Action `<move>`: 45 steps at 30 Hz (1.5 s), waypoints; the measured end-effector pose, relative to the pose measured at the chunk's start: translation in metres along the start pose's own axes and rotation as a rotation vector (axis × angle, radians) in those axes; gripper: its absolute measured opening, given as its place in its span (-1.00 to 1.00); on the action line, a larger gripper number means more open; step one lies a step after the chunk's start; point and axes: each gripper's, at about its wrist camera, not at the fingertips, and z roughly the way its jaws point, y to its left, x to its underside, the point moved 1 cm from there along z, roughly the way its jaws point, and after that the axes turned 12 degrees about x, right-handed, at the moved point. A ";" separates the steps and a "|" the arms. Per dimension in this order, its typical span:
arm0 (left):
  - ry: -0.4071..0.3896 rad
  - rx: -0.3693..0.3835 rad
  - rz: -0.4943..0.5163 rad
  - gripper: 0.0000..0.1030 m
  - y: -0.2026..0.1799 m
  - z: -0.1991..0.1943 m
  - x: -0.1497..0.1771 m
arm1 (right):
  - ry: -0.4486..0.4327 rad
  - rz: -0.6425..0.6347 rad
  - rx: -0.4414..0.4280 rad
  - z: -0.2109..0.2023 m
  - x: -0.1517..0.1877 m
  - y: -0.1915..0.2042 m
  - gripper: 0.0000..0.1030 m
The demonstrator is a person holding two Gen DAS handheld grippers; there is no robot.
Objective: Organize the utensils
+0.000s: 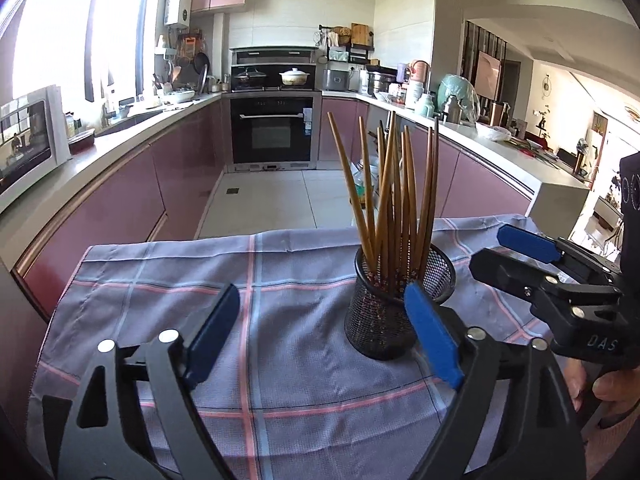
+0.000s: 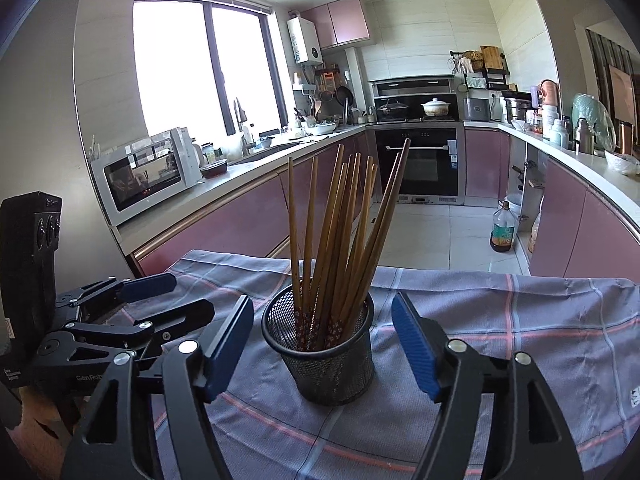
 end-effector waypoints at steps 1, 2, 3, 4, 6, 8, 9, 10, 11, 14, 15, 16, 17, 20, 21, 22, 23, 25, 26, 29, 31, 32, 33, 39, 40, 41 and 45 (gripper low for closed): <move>-0.012 -0.010 -0.004 0.79 0.001 -0.004 0.002 | -0.009 0.001 0.004 -0.003 0.003 0.001 0.57; -0.023 -0.021 -0.005 0.83 0.001 -0.008 0.004 | -0.017 -0.005 0.008 -0.005 0.006 0.002 0.61; -0.033 -0.030 -0.006 0.87 0.002 -0.012 0.007 | -0.026 -0.009 0.019 -0.008 0.008 0.003 0.67; -0.047 -0.042 -0.006 0.89 0.002 -0.016 0.010 | -0.035 -0.011 0.029 -0.010 0.010 0.004 0.71; -0.060 -0.058 -0.006 0.89 0.000 -0.025 0.013 | -0.054 -0.017 0.043 -0.015 0.014 0.006 0.87; -0.074 -0.066 -0.017 0.89 0.000 -0.031 0.016 | -0.077 -0.026 0.056 -0.022 0.019 0.007 0.87; -0.081 -0.070 -0.023 0.89 0.000 -0.035 0.018 | -0.085 -0.036 0.064 -0.024 0.021 0.009 0.87; -0.087 -0.074 -0.027 0.89 -0.001 -0.037 0.019 | -0.097 -0.038 0.074 -0.027 0.024 0.010 0.87; -0.096 -0.083 -0.029 0.89 0.000 -0.041 0.021 | -0.109 -0.039 0.079 -0.029 0.026 0.012 0.87; -0.123 -0.104 -0.029 0.89 -0.003 -0.051 0.025 | -0.140 -0.050 0.102 -0.036 0.032 0.017 0.87; -0.137 -0.113 -0.028 0.89 -0.003 -0.054 0.026 | -0.141 -0.060 0.105 -0.038 0.034 0.020 0.87; -0.147 -0.117 -0.027 0.89 -0.005 -0.058 0.025 | -0.145 -0.070 0.111 -0.039 0.035 0.022 0.87; -0.160 -0.120 -0.027 0.89 -0.005 -0.062 0.026 | -0.153 -0.076 0.114 -0.041 0.037 0.025 0.87; -0.195 -0.135 -0.025 0.89 -0.008 -0.072 0.031 | -0.170 -0.057 0.080 -0.045 0.039 0.027 0.87; -0.204 -0.138 -0.025 0.89 -0.009 -0.073 0.031 | -0.167 -0.053 0.075 -0.045 0.040 0.027 0.87; -0.213 -0.144 -0.028 0.89 -0.009 -0.076 0.033 | -0.173 -0.052 0.078 -0.046 0.042 0.029 0.87; -0.224 -0.151 -0.029 0.89 -0.009 -0.078 0.034 | -0.182 -0.056 0.078 -0.047 0.042 0.030 0.87; -0.243 -0.161 -0.029 0.89 -0.010 -0.083 0.037 | -0.197 -0.058 0.085 -0.050 0.044 0.032 0.87; -0.253 -0.164 -0.029 0.89 -0.010 -0.086 0.037 | -0.211 -0.056 0.084 -0.052 0.044 0.032 0.87; -0.270 -0.167 -0.027 0.89 -0.011 -0.091 0.039 | -0.239 -0.049 0.089 -0.057 0.044 0.033 0.87; -0.281 -0.174 -0.021 0.89 -0.013 -0.094 0.039 | -0.252 -0.043 0.095 -0.060 0.045 0.033 0.87; -0.286 -0.180 -0.016 0.89 -0.014 -0.095 0.039 | -0.258 -0.039 0.095 -0.061 0.045 0.032 0.87; -0.290 -0.184 -0.013 0.89 -0.015 -0.096 0.040 | -0.258 -0.036 0.095 -0.062 0.045 0.032 0.87; -0.303 -0.186 -0.003 0.89 -0.020 -0.102 0.041 | -0.272 -0.028 0.097 -0.065 0.044 0.032 0.87; -0.306 -0.188 -0.002 0.89 -0.021 -0.103 0.041 | -0.272 -0.025 0.095 -0.065 0.044 0.031 0.87; -0.306 -0.188 0.000 0.89 -0.021 -0.104 0.040 | -0.275 -0.021 0.096 -0.066 0.043 0.031 0.87; -0.308 -0.190 0.000 0.89 -0.021 -0.104 0.040 | -0.283 -0.011 0.097 -0.068 0.043 0.029 0.87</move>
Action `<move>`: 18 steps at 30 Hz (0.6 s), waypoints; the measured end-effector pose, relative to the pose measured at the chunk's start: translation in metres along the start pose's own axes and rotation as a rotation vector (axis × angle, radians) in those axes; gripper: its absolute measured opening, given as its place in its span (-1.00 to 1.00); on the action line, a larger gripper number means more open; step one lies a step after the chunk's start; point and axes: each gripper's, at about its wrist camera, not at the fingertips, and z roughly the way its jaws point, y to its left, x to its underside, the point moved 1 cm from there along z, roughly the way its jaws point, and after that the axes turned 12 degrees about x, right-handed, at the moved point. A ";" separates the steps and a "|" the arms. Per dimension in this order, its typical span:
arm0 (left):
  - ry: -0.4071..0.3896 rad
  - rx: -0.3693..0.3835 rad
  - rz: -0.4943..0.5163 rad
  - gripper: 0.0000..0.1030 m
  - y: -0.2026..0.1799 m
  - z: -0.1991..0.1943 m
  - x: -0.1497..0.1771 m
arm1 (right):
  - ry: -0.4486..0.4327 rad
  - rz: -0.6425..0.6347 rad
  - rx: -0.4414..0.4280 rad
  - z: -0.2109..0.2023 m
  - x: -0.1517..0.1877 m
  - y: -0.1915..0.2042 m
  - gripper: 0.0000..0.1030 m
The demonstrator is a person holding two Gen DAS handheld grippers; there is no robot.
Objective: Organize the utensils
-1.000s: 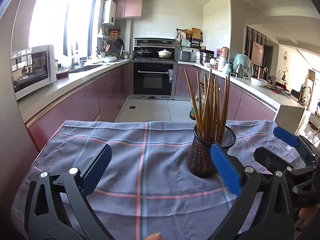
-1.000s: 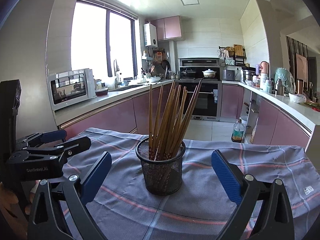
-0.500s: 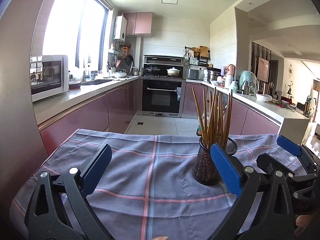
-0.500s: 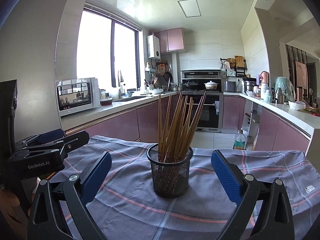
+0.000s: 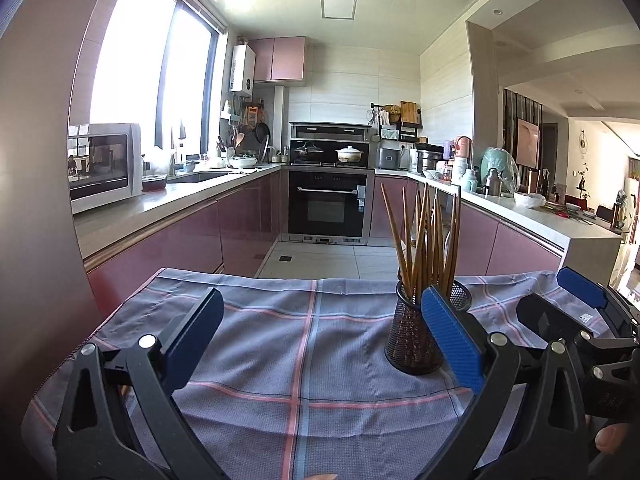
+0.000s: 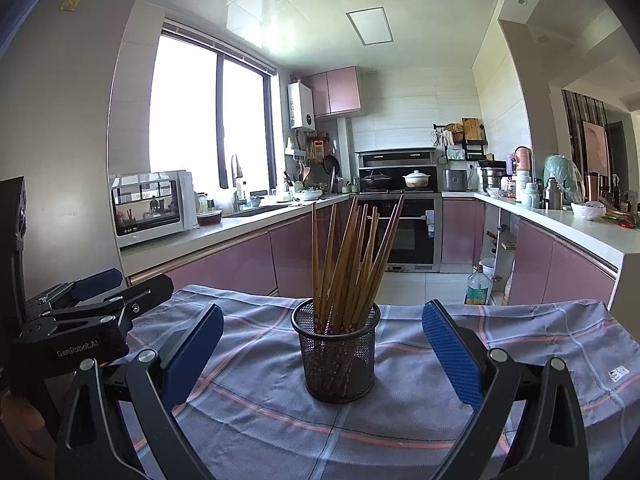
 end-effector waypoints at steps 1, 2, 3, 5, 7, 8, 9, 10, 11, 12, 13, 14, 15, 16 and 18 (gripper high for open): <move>0.000 -0.001 0.000 0.89 0.000 0.000 0.000 | 0.000 0.001 0.000 0.000 0.000 0.000 0.87; -0.002 -0.003 0.000 0.89 0.000 0.000 0.000 | 0.001 0.001 0.001 0.000 0.000 0.000 0.87; -0.003 -0.005 0.000 0.89 -0.001 -0.001 0.000 | -0.001 0.001 0.004 -0.001 0.000 -0.001 0.87; -0.004 -0.003 -0.001 0.89 0.000 -0.001 0.000 | -0.005 0.007 0.001 -0.001 0.000 -0.001 0.87; -0.004 -0.004 -0.001 0.89 -0.001 -0.002 0.001 | -0.006 0.006 0.003 -0.001 -0.001 -0.001 0.87; -0.004 -0.004 -0.001 0.89 0.000 -0.002 0.001 | -0.003 0.004 0.001 -0.001 -0.001 -0.001 0.87; -0.004 -0.005 -0.001 0.89 0.000 -0.002 0.001 | -0.001 0.002 0.000 0.000 -0.001 0.000 0.87; -0.003 -0.006 -0.001 0.89 -0.001 -0.002 0.001 | -0.002 0.002 0.000 0.000 -0.001 0.000 0.87; -0.003 -0.007 -0.001 0.89 0.000 -0.002 0.001 | -0.002 0.003 -0.001 0.000 -0.001 0.000 0.87; -0.003 -0.008 -0.001 0.89 0.000 -0.002 0.001 | -0.001 0.004 -0.003 0.000 -0.001 0.000 0.87; -0.004 -0.009 -0.002 0.89 0.000 -0.003 0.001 | -0.003 0.006 -0.003 -0.001 -0.001 0.000 0.87; -0.005 -0.008 -0.003 0.89 0.000 -0.003 0.001 | -0.003 0.005 -0.003 -0.001 -0.001 -0.001 0.87; -0.005 -0.008 -0.002 0.89 0.000 -0.003 0.001 | -0.003 0.005 -0.002 -0.001 0.000 -0.001 0.87; -0.005 -0.010 -0.002 0.89 0.000 -0.003 0.002 | -0.002 0.008 -0.001 -0.001 0.000 -0.001 0.87; -0.001 -0.005 -0.004 0.89 0.000 -0.003 0.002 | 0.000 0.012 -0.003 -0.001 0.000 -0.002 0.87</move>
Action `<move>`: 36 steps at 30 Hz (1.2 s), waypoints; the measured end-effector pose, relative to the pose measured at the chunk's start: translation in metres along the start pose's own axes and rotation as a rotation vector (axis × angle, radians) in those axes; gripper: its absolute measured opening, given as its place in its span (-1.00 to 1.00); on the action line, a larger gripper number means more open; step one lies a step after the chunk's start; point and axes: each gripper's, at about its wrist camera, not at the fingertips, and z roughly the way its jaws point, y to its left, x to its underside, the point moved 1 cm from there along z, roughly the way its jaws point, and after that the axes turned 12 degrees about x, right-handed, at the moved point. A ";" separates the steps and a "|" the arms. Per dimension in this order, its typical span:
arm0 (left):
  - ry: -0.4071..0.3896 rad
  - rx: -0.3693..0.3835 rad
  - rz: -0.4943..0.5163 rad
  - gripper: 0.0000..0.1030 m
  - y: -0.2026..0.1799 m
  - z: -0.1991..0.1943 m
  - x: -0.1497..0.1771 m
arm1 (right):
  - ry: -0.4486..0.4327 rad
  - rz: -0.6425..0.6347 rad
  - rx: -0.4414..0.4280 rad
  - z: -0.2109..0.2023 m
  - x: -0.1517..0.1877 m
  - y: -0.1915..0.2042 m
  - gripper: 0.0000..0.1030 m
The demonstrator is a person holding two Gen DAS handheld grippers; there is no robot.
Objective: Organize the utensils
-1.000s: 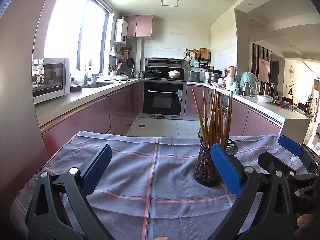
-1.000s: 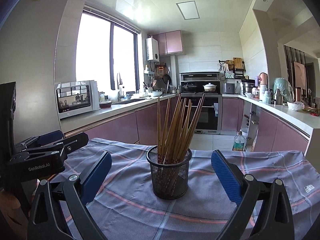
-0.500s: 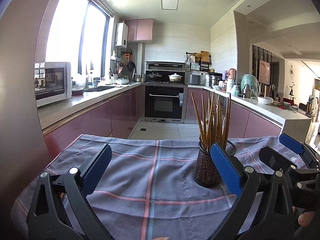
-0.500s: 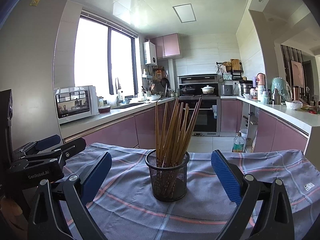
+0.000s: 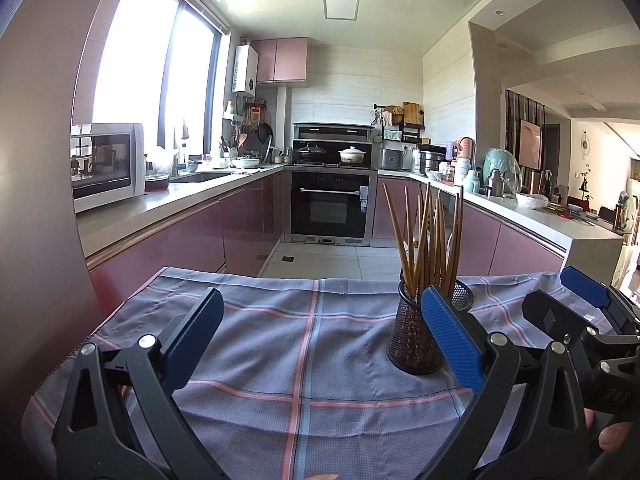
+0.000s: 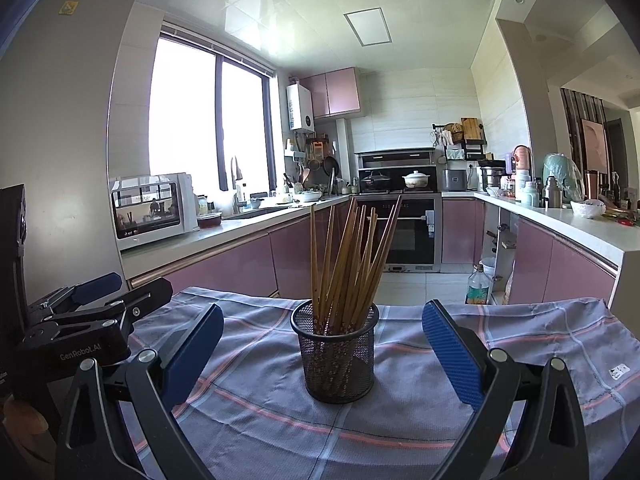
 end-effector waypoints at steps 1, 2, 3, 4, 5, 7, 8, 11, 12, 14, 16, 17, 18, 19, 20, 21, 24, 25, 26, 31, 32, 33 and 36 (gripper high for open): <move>0.001 -0.002 0.001 0.89 0.000 0.000 0.000 | 0.000 0.000 0.002 0.000 0.000 0.000 0.87; 0.001 -0.003 0.003 0.89 0.000 0.001 0.000 | 0.000 0.000 0.002 0.000 0.000 0.000 0.87; 0.002 -0.001 0.005 0.89 0.000 0.001 0.000 | 0.000 0.001 0.002 0.000 0.000 -0.001 0.87; 0.004 0.000 0.005 0.89 0.000 0.001 0.000 | 0.000 0.001 0.002 0.001 0.000 0.000 0.87; 0.004 0.000 0.005 0.89 0.000 0.001 0.001 | 0.001 0.000 0.003 0.001 0.000 0.000 0.87; 0.005 0.000 0.006 0.89 0.000 0.001 0.001 | 0.001 0.001 0.001 0.001 0.000 -0.001 0.87; 0.005 0.000 0.005 0.89 0.000 0.001 0.001 | 0.001 0.001 0.001 0.001 0.000 0.000 0.87; 0.005 0.000 0.006 0.89 0.000 0.001 0.001 | 0.002 0.001 0.001 0.001 0.000 0.000 0.87; 0.003 -0.002 0.006 0.89 0.000 0.001 0.001 | 0.002 0.002 0.000 0.001 0.001 0.000 0.87; 0.004 -0.001 0.005 0.89 0.001 0.002 0.001 | 0.002 0.000 -0.001 0.001 0.001 0.000 0.87; 0.004 -0.003 0.006 0.89 0.001 0.002 0.001 | 0.003 0.002 -0.003 0.001 0.001 0.000 0.87; 0.004 -0.001 0.006 0.89 0.001 0.002 0.001 | 0.003 0.002 -0.002 0.001 0.001 0.000 0.87; 0.004 0.000 0.005 0.89 0.001 0.002 0.001 | 0.003 0.003 -0.002 0.001 0.001 0.000 0.87; 0.004 -0.001 0.006 0.89 0.001 0.002 0.001 | 0.003 0.003 -0.003 0.001 0.001 0.000 0.87; 0.004 -0.001 0.007 0.89 0.001 0.002 0.001 | 0.003 0.002 -0.002 0.001 0.001 0.000 0.87; 0.004 -0.002 0.008 0.89 0.001 0.002 0.001 | 0.003 0.002 -0.002 0.002 0.001 0.000 0.87; 0.002 -0.001 0.005 0.89 0.002 0.002 0.001 | 0.004 0.004 -0.002 0.002 0.001 -0.001 0.87; 0.002 -0.003 0.006 0.89 0.001 0.002 0.001 | 0.003 0.003 -0.001 0.002 0.001 -0.001 0.87; 0.001 -0.003 0.005 0.89 0.002 0.002 0.001 | 0.004 0.003 -0.002 0.002 0.001 -0.001 0.87; 0.005 -0.004 0.006 0.89 0.002 0.002 0.001 | 0.005 0.004 -0.005 0.002 0.001 0.000 0.87; 0.004 -0.003 0.004 0.89 0.002 0.002 0.001 | 0.006 0.004 -0.005 0.002 0.001 0.000 0.87; 0.004 -0.002 0.002 0.89 0.002 0.002 0.001 | 0.005 0.003 -0.005 0.002 0.001 0.000 0.87; 0.005 -0.003 0.003 0.89 0.002 0.002 0.001 | 0.005 0.005 -0.005 0.002 0.001 0.000 0.87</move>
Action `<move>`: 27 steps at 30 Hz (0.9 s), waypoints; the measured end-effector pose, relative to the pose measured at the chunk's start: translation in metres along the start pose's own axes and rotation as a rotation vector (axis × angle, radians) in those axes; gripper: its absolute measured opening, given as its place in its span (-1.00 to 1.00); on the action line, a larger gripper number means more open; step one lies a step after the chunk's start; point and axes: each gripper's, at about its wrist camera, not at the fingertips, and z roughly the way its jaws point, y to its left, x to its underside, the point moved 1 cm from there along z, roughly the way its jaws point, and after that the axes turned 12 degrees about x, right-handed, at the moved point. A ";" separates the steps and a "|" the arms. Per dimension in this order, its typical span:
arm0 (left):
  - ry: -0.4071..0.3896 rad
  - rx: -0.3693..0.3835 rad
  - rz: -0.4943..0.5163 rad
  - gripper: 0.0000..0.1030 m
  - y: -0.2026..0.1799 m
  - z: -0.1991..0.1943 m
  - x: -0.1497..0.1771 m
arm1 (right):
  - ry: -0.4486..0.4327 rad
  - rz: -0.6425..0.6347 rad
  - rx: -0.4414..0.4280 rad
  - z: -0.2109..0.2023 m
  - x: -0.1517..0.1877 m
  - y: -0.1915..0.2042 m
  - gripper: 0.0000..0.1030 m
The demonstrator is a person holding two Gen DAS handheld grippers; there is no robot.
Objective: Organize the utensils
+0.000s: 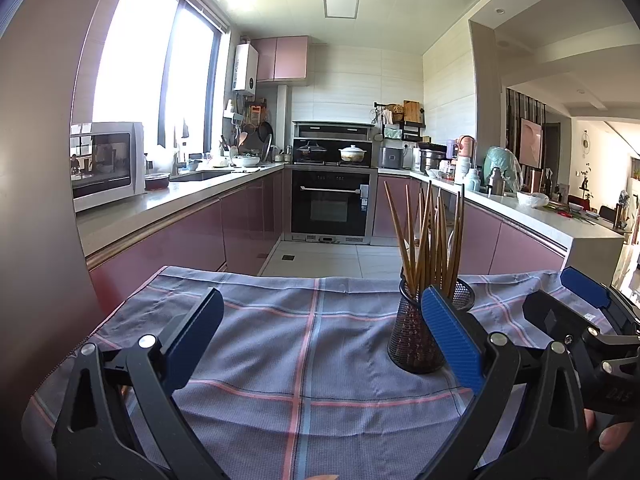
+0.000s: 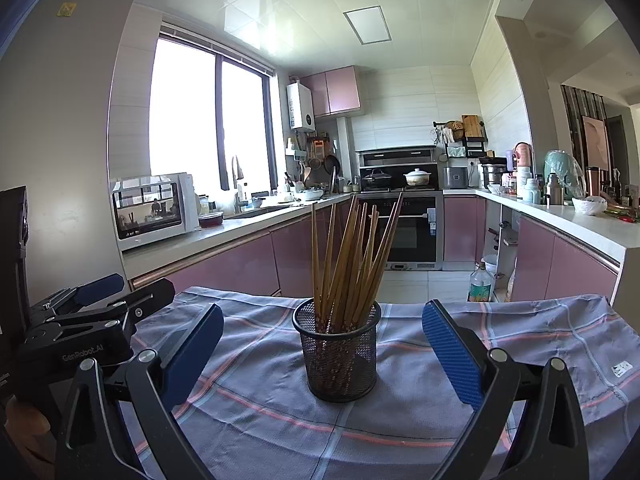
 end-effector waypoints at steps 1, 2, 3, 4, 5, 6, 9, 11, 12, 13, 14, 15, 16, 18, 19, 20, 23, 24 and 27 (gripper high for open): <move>0.000 0.001 0.000 0.89 0.000 0.000 0.000 | 0.000 -0.001 0.000 0.000 0.000 0.000 0.87; 0.001 0.002 0.000 0.89 0.000 0.000 0.000 | -0.001 -0.001 0.001 0.000 0.000 0.000 0.87; 0.001 0.001 0.001 0.89 0.000 0.000 0.000 | 0.000 0.000 0.000 0.000 0.000 0.000 0.87; 0.002 0.001 0.001 0.89 0.000 0.001 0.000 | 0.001 0.000 -0.001 0.000 0.000 0.000 0.87; 0.001 0.002 -0.001 0.89 0.000 0.000 0.000 | 0.001 0.000 0.001 0.000 0.000 0.000 0.87; 0.001 0.003 -0.002 0.89 0.000 0.000 0.000 | 0.002 0.000 0.001 0.001 0.001 0.000 0.87; 0.005 0.007 -0.008 0.89 0.000 0.002 0.001 | 0.001 -0.001 0.001 0.001 0.000 0.000 0.87; 0.004 0.007 -0.009 0.89 0.000 0.002 0.001 | 0.002 -0.001 0.000 0.000 0.001 0.000 0.87; 0.005 0.007 -0.008 0.89 0.000 0.003 0.001 | 0.000 0.000 0.001 0.000 0.001 0.001 0.87; 0.005 0.006 -0.006 0.89 0.000 0.002 0.001 | 0.001 0.000 0.000 0.001 0.000 0.001 0.87; 0.005 0.006 -0.006 0.89 0.000 0.002 0.001 | 0.002 0.000 0.000 0.001 0.001 0.001 0.87; 0.005 0.007 -0.007 0.89 0.000 0.002 0.001 | 0.000 0.001 0.001 0.001 0.001 0.001 0.87; 0.005 0.006 -0.008 0.89 0.000 0.002 0.001 | 0.001 0.002 0.000 0.001 0.001 0.001 0.87; 0.005 0.005 -0.008 0.89 0.000 0.003 0.001 | 0.000 0.002 0.000 0.001 0.001 0.001 0.87; 0.005 0.004 -0.008 0.89 0.000 0.003 0.001 | 0.000 0.000 0.001 0.002 0.001 0.001 0.87; 0.005 0.006 -0.010 0.89 0.001 0.003 0.001 | 0.000 0.001 0.001 0.001 0.001 0.001 0.87; 0.006 0.005 -0.007 0.89 0.000 0.003 0.002 | 0.001 0.000 0.001 0.001 0.001 0.001 0.87; 0.006 0.005 -0.007 0.89 0.000 0.003 0.002 | 0.000 0.000 0.001 0.001 0.001 0.001 0.87; 0.006 0.006 -0.008 0.89 0.001 0.003 0.002 | 0.001 0.001 0.000 0.001 0.001 0.001 0.87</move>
